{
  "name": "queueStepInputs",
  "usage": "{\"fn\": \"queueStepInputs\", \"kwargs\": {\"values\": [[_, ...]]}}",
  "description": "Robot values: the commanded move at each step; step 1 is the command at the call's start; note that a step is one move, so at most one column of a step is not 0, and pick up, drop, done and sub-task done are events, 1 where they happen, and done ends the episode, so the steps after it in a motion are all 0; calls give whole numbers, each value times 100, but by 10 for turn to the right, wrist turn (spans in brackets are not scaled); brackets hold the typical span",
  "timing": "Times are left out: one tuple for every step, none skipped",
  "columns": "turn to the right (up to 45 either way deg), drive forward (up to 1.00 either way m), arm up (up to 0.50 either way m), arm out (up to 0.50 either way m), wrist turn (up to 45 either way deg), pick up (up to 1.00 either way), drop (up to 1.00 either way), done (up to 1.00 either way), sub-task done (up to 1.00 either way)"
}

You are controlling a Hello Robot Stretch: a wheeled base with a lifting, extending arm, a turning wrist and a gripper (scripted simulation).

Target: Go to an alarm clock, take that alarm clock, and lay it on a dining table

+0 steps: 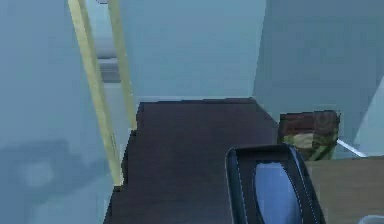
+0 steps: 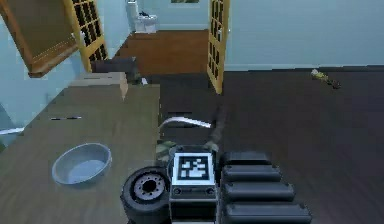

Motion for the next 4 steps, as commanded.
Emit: {"fn": "queueStepInputs", "kwargs": {"values": [[0,100,0,0,0,0,0,0,0],[450,0,0,0,0,0,0,0,0],[60,0,0,0,0,0,0,0,0],[0,30,0,0,0,0,0,0,0]]}}
